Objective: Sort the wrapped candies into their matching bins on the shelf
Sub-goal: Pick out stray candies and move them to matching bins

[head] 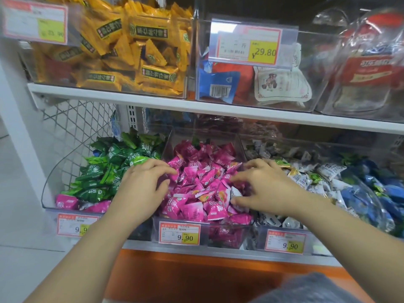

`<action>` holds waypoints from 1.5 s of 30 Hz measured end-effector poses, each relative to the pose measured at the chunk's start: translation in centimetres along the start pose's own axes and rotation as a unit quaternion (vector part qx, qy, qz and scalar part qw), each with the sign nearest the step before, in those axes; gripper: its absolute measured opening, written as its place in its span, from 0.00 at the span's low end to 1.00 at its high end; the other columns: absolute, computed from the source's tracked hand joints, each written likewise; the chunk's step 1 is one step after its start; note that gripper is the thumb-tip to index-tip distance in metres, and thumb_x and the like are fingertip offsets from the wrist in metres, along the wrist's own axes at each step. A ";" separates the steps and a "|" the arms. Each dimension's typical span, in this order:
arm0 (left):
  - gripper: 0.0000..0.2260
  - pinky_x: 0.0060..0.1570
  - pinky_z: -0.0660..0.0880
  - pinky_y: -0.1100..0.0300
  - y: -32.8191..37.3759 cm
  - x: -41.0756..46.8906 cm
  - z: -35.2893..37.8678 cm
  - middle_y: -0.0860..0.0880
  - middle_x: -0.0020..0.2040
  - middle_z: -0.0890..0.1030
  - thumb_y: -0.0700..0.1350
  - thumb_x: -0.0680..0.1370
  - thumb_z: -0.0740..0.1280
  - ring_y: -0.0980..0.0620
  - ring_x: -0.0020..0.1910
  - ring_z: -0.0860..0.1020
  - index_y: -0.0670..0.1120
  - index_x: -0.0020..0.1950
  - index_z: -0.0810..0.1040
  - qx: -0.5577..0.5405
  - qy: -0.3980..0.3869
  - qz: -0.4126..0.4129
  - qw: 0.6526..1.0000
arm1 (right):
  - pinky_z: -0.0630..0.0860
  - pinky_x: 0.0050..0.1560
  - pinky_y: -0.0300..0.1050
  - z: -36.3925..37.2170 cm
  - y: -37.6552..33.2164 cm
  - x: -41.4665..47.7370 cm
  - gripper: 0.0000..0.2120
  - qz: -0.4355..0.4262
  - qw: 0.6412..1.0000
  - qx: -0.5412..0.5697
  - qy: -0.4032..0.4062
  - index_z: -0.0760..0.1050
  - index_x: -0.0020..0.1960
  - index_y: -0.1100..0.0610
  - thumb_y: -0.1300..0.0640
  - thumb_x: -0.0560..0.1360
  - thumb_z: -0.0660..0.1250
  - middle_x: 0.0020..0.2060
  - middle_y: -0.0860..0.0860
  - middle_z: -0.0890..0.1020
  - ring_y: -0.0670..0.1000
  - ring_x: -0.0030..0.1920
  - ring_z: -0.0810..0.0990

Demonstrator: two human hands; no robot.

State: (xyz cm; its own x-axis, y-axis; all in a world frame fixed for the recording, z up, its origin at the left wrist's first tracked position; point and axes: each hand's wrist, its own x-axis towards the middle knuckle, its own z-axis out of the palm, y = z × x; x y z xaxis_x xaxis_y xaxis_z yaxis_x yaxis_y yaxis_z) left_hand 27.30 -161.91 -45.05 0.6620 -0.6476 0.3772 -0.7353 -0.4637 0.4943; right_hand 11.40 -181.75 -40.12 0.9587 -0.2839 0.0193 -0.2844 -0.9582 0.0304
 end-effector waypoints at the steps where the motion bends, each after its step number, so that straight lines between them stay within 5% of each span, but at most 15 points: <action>1: 0.11 0.68 0.63 0.45 0.0 0.0 0.0 0.61 0.53 0.72 0.42 0.77 0.66 0.53 0.59 0.72 0.53 0.56 0.80 -0.002 0.000 0.002 1.000 | 0.48 0.74 0.54 0.1 -0.1 0.2 0.23 0.004 1.000 -0.007 -0.008 0.70 0.66 0.42 0.39 0.72 0.65 0.57 0.43 0.78 0.48 0.70 0.60; 5: 0.11 0.69 0.63 0.45 -0.1 0.0 0.0 0.61 0.53 0.71 0.42 0.77 0.66 0.53 0.60 0.72 0.54 0.56 0.80 0.002 -0.003 0.004 1.000 | 0.43 0.75 0.53 0.2 -0.1 0.2 0.16 -0.009 0.999 0.037 0.006 0.76 0.59 0.43 0.48 0.72 0.69 0.43 0.39 0.80 0.45 0.64 0.66; 7: 0.11 0.68 0.63 0.45 -0.2 0.0 0.0 0.62 0.53 0.71 0.42 0.77 0.66 0.53 0.60 0.72 0.54 0.56 0.80 0.000 -0.003 0.006 1.000 | 0.57 0.73 0.44 0.2 -0.1 -0.3 0.13 -0.017 0.989 0.127 0.070 0.78 0.55 0.45 0.53 0.71 0.70 0.45 0.42 0.81 0.43 0.56 0.74; 8: 0.11 0.68 0.63 0.45 -0.2 0.1 0.0 0.62 0.53 0.71 0.42 0.77 0.66 0.53 0.60 0.73 0.54 0.56 0.80 0.000 -0.002 0.007 1.000 | 0.68 0.63 0.35 0.0 0.0 -0.5 0.12 0.000 0.972 0.202 0.119 0.79 0.54 0.46 0.56 0.72 0.70 0.45 0.42 0.81 0.42 0.50 0.77; 10: 0.11 0.68 0.63 0.45 -0.2 0.1 0.0 0.62 0.53 0.71 0.43 0.77 0.66 0.53 0.60 0.73 0.54 0.56 0.80 0.001 -0.004 0.007 1.000 | 0.72 0.41 0.25 -0.5 0.8 -0.6 0.13 0.061 0.914 0.321 0.239 0.77 0.56 0.48 0.60 0.73 0.69 0.43 0.41 0.80 0.36 0.43 0.78; 12: 0.11 0.68 0.63 0.45 -0.2 0.1 0.0 0.61 0.54 0.72 0.43 0.77 0.66 0.53 0.60 0.73 0.54 0.57 0.80 0.005 -0.004 0.006 1.000 | 0.72 0.38 0.26 -0.4 2.6 -0.3 0.14 0.139 0.887 0.319 0.304 0.74 0.61 0.53 0.59 0.76 0.67 0.44 0.46 0.80 0.37 0.42 0.78; 16: 0.11 0.68 0.64 0.45 -0.2 0.0 0.1 0.61 0.53 0.71 0.43 0.76 0.67 0.53 0.59 0.73 0.54 0.56 0.80 0.008 -0.001 0.010 1.000 | 0.66 0.61 0.51 1.2 5.6 -0.1 0.23 0.237 0.942 0.086 0.221 0.68 0.70 0.55 0.48 0.77 0.63 0.60 0.60 0.75 0.59 0.62 0.69; 20: 0.11 0.67 0.64 0.45 -0.2 0.0 0.1 0.61 0.53 0.72 0.42 0.76 0.67 0.52 0.59 0.73 0.54 0.56 0.81 0.008 0.001 0.011 1.000 | 0.56 0.72 0.55 2.5 5.6 -0.2 0.26 0.135 0.990 0.012 0.047 0.62 0.73 0.45 0.38 0.77 0.54 0.74 0.52 0.62 0.57 0.73 0.57; 28: 0.11 0.67 0.65 0.46 0.1 -0.1 0.0 0.61 0.54 0.72 0.43 0.76 0.67 0.53 0.59 0.73 0.54 0.56 0.80 0.007 -0.003 0.010 1.000 | 0.41 0.74 0.57 2.0 5.7 -1.8 0.31 0.098 0.990 -0.034 -0.096 0.55 0.75 0.40 0.31 0.75 0.43 0.77 0.45 0.50 0.52 0.76 0.45; 34: 0.11 0.66 0.66 0.52 -0.1 -0.7 -0.4 0.61 0.55 0.72 0.42 0.77 0.66 0.55 0.58 0.72 0.53 0.57 0.80 -0.016 -0.009 0.018 1.000 | 0.37 0.72 0.57 3.9 8.5 -2.5 0.51 0.079 0.995 -0.056 -0.034 0.49 0.75 0.38 0.23 0.57 0.22 0.77 0.44 0.45 0.50 0.76 0.41; 37: 0.12 0.60 0.66 0.62 -0.5 -1.0 -0.7 0.60 0.55 0.72 0.40 0.77 0.65 0.57 0.56 0.73 0.52 0.57 0.80 -0.033 -0.007 0.021 0.999 | 0.40 0.73 0.58 2.8 7.6 -2.0 0.51 0.075 0.997 -0.008 -0.008 0.56 0.73 0.38 0.20 0.56 0.27 0.76 0.48 0.51 0.51 0.76 0.48; 39: 0.12 0.55 0.65 0.65 -0.8 -1.0 -0.9 0.60 0.56 0.71 0.40 0.78 0.65 0.58 0.53 0.74 0.52 0.57 0.80 -0.036 -0.003 0.018 0.999 | 0.45 0.72 0.55 1.5 6.1 -1.7 0.38 0.060 0.995 0.039 0.063 0.66 0.68 0.39 0.23 0.66 0.42 0.73 0.49 0.60 0.50 0.74 0.54; 42: 0.11 0.57 0.63 0.66 -1.0 -0.8 -1.1 0.61 0.57 0.71 0.41 0.78 0.65 0.61 0.55 0.71 0.54 0.58 0.79 -0.036 -0.003 0.014 0.999 | 0.53 0.71 0.49 -0.2 3.0 -0.8 0.17 -0.004 0.987 0.073 0.140 0.73 0.61 0.44 0.40 0.75 0.63 0.69 0.47 0.67 0.48 0.70 0.62; 45: 0.12 0.58 0.63 0.66 -1.0 -0.7 -1.2 0.61 0.57 0.70 0.42 0.78 0.65 0.61 0.56 0.70 0.54 0.58 0.79 -0.036 -0.004 0.012 0.999 | 0.66 0.59 0.32 -1.0 -1.1 0.6 0.12 -0.100 0.979 0.166 0.060 0.76 0.59 0.46 0.49 0.76 0.65 0.57 0.40 0.74 0.37 0.55 0.72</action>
State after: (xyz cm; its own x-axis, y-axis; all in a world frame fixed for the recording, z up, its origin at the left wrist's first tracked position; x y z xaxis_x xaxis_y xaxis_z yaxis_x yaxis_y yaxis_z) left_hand 27.77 -160.29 -44.91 0.6428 -0.6627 0.3843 -0.7387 -0.4034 0.5399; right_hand 12.28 -180.83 -39.11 0.9812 -0.1024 0.1638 -0.0532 -0.9585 -0.2801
